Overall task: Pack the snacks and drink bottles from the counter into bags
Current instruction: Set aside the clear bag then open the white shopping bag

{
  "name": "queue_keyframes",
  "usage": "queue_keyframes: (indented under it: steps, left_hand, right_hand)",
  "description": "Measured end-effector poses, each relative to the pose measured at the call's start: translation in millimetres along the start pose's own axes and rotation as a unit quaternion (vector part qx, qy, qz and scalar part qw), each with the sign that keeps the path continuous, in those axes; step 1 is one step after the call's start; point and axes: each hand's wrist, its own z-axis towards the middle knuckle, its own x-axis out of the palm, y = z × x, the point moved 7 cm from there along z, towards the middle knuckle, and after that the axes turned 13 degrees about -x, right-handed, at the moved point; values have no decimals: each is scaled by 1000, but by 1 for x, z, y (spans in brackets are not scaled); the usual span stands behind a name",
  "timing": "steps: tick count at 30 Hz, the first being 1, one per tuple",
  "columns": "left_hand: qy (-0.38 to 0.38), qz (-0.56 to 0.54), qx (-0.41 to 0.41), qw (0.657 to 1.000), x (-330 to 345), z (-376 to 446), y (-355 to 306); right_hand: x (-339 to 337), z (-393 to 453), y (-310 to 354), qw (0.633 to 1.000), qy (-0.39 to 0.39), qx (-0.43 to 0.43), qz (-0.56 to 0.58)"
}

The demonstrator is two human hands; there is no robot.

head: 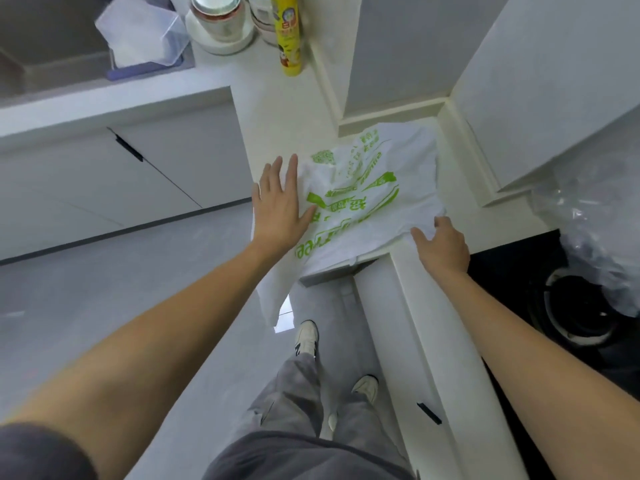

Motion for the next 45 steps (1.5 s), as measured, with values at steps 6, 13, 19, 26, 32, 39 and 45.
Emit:
queue_keyframes:
  steps: [6,13,19,26,32,39,45]
  left_hand:
    - [36,-88,-197,976,26,-114,76]
    - [164,-266,-371,875,83,-170,116]
    - [204,-354,-445,797,102,-186,123]
    - [82,-350,-390,848,43,-192,115]
    - [103,-471,-293,826,-25,-197,74]
    - [25,-268,-123,955,-124,-200,20]
    - [-78,-149,-51,984,-196,-202,-9]
  right_hand:
    - [15,-9,18,1000,8,-9,1]
    - [23,-22,20,1000,13,-6,-1]
    - [23,-33,13,998,38,17,41]
    - [4,-61,6,993,56,-29,96]
    - [-51,-93,3,983,-5,-48,180]
    - [-116,-130,8,977,-53,-72,194]
    - [-158,-188,22,979,-85,-61,174]
